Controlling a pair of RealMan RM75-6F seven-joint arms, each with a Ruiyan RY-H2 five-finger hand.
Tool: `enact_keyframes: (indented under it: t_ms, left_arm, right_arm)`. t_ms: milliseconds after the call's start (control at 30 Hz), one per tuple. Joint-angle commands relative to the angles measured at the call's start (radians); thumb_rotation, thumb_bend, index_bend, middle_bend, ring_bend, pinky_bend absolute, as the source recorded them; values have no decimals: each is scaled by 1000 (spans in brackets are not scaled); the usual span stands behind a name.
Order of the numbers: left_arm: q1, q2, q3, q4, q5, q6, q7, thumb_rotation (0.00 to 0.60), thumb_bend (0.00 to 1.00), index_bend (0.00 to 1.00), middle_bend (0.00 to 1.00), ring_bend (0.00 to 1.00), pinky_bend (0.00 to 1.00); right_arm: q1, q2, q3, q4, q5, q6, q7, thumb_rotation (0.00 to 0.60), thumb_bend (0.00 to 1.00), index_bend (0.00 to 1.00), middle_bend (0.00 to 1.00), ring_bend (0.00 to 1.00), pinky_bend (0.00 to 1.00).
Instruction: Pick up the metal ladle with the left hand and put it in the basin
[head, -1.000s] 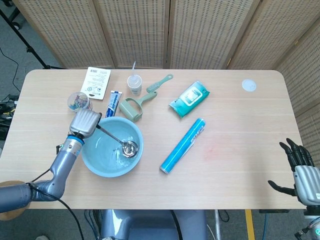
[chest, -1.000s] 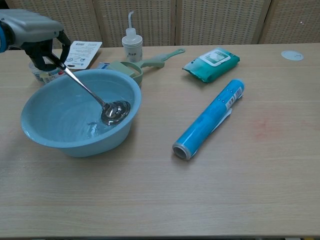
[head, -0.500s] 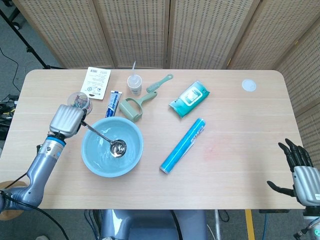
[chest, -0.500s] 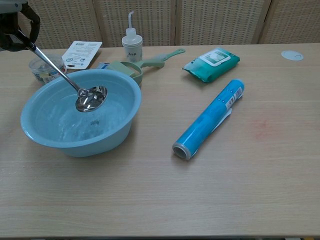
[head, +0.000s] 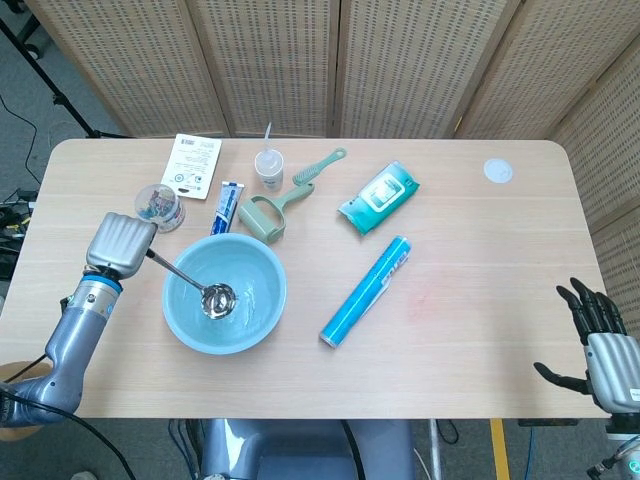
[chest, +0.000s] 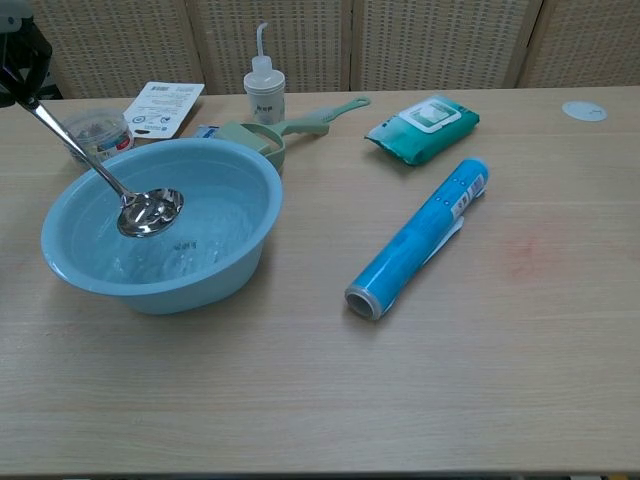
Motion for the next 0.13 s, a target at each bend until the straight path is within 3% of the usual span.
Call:
enact_keyframes:
  t_ms: [33, 133]
  left_arm:
    - [-33, -2, 3, -24, -56, 27, 48, 600, 611, 865, 948, 876, 960]
    - [-52, -8, 4, -34, -102, 43, 79, 600, 611, 866, 948, 876, 960]
  right_arm:
    - [1, 0, 0, 0, 0, -1, 0, 600, 0, 0, 0, 0, 0]
    - [1, 1, 0, 0, 0, -2, 1, 600, 0, 0, 0, 0, 0]
